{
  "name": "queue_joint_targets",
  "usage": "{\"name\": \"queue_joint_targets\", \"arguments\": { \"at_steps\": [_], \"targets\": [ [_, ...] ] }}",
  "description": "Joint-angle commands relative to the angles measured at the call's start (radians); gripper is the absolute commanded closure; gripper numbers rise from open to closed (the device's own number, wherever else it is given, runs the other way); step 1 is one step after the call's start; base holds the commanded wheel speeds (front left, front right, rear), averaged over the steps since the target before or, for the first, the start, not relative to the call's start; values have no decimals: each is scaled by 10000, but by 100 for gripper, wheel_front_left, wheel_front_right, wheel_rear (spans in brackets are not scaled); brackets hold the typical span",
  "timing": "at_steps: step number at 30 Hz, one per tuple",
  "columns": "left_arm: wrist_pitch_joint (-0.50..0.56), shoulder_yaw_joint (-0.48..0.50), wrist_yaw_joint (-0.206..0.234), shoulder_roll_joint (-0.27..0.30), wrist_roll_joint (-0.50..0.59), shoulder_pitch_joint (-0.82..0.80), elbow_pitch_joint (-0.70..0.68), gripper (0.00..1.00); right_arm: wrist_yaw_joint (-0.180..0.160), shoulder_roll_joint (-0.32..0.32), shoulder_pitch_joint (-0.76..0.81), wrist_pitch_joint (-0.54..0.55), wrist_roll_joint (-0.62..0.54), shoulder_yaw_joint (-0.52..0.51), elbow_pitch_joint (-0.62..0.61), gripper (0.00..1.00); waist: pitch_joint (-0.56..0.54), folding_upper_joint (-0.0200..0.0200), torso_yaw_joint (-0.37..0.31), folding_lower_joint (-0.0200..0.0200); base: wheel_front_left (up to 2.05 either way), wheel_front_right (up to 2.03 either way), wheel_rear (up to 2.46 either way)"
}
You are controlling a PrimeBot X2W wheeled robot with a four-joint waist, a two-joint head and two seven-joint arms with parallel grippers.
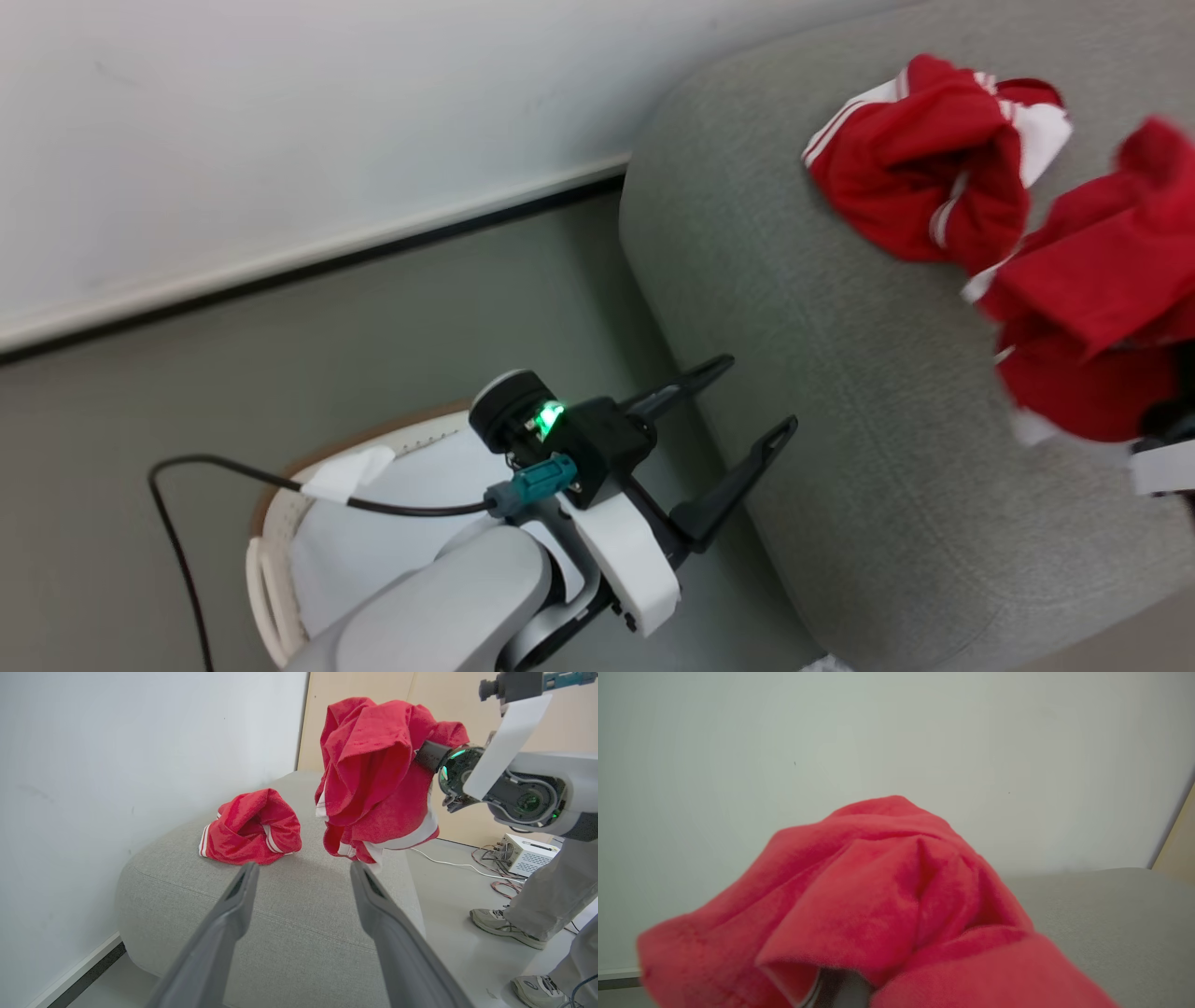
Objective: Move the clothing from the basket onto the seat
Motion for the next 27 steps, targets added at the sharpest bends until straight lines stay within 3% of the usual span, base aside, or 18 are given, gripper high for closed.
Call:
{"name": "queue_joint_targets", "arguments": {
  "at_steps": [1, 8, 17, 27],
  "targets": [
    [23, -54, -21, 125, 180, -214, -40, 0, -23, -211, -232, -3, 205, -278, 83, 100, 745, -1, 405, -1, 0, 0, 0],
    [266, -134, -168, 278, 479, -822, -170, 0, -23, -1246, -610, 20, 727, -1620, 604, 100, 2105, -1, 872, -1, 0, 0, 0],
    [452, -60, -226, 501, 523, -1384, -355, 0, -23, -2229, -1777, 582, 1406, -2411, 1761, 100, 3509, -1, 1358, -1, 0, 0, 0],
    [254, -15, -212, 610, 372, -1379, -157, 0, -23, -2972, -3426, 1678, 1211, -1836, 3685, 100, 3844, -1, 1866, -1, 0, 0, 0]
  ]
}}
